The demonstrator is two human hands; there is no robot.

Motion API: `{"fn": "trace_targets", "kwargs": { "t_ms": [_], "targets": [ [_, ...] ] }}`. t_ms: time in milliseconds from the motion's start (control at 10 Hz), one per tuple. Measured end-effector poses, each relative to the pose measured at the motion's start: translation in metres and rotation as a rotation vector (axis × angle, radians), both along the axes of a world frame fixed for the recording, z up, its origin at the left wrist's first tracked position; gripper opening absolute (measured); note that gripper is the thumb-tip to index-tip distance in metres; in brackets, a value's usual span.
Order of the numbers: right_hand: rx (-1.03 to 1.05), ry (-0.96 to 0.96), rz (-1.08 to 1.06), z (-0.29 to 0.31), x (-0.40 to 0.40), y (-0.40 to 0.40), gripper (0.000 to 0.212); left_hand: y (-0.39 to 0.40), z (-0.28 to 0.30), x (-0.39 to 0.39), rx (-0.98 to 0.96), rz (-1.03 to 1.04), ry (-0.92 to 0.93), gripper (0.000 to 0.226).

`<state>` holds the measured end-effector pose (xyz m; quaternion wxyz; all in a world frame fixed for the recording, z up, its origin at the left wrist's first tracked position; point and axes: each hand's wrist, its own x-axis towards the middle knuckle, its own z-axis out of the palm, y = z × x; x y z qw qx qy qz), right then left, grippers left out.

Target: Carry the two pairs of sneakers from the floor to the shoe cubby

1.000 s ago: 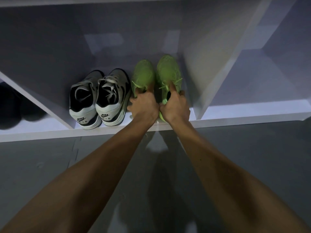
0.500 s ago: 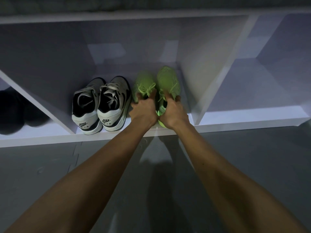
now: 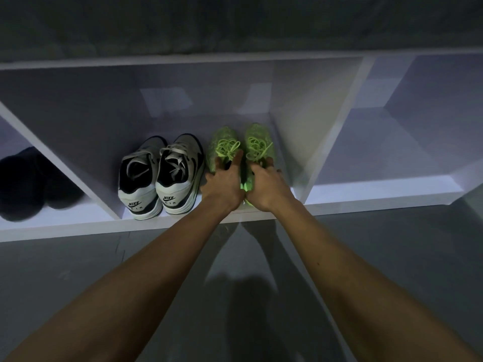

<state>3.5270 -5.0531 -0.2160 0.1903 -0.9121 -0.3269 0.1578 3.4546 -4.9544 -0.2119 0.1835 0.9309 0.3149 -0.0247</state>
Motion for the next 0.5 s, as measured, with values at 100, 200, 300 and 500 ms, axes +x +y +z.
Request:
{"fn": "trace_targets", "kwargs": {
  "t_ms": [100,200,300,500],
  "targets": [
    [-0.075,-0.094,0.064,0.022,-0.01,-0.003,0.058,-0.01,0.018,-0.009,0.105,-0.052,0.001,0.079],
    [-0.182,-0.173,0.107,0.07,-0.032,-0.012,0.046,-0.021,0.059,-0.028,0.298,-0.15,0.069,0.057],
    [-0.304,-0.179,0.172,0.106,-0.047,-0.016,0.044,-0.027,0.095,-0.042,0.303,-0.196,0.15,0.052],
    [-0.41,-0.136,0.429,0.23,-0.086,-0.038,0.038,-0.031,0.214,-0.092,0.056,-0.433,0.096,0.026]
  ]
}}
